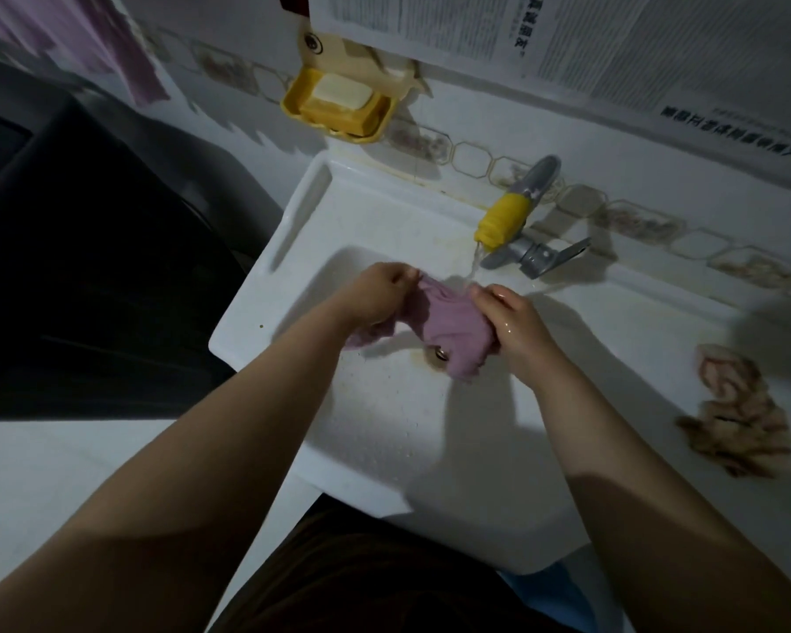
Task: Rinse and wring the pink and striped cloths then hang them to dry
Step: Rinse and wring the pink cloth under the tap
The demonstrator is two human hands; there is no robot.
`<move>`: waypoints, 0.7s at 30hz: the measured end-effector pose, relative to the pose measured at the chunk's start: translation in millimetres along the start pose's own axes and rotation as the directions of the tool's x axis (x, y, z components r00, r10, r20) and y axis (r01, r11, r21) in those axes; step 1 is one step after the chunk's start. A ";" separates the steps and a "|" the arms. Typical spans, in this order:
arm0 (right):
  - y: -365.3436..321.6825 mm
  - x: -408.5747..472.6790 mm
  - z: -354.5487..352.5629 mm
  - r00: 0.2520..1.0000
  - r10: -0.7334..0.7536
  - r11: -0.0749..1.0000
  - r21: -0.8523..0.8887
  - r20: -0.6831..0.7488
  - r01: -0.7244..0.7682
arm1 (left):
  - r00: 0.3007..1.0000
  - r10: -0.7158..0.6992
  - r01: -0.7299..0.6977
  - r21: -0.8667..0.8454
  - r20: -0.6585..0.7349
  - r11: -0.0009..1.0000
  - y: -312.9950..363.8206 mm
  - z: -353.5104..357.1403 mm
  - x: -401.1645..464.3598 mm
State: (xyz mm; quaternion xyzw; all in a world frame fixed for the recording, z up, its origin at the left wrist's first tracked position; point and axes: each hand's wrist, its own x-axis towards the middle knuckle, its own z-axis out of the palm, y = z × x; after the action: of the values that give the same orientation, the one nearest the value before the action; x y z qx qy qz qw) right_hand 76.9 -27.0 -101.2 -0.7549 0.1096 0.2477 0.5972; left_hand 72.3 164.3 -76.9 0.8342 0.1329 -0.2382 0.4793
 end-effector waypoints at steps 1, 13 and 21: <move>-5.4 -2.5 7.1 0.999 -0.027 1.000 -0.010 -0.019 0.027 | 0.999 -0.016 0.010 -0.157 -0.035 0.988 0.6 6.0 1.7; -40.4 -1.7 46.9 0.918 -0.268 0.913 -0.382 -0.292 0.145 | 0.954 -0.300 0.227 -0.721 0.028 0.654 36.8 65.5 4.1; -46.7 9.6 40.3 0.899 -0.312 0.855 -0.504 -0.308 0.124 | 0.942 -0.322 0.289 -0.706 0.091 0.646 46.1 58.0 -5.5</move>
State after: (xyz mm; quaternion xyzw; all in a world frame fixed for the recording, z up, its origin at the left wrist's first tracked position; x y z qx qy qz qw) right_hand 96.8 25.1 -73.1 -0.9182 0.0710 0.0458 0.3870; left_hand 72.7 91.0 -64.8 0.5546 0.3632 -0.2279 0.7131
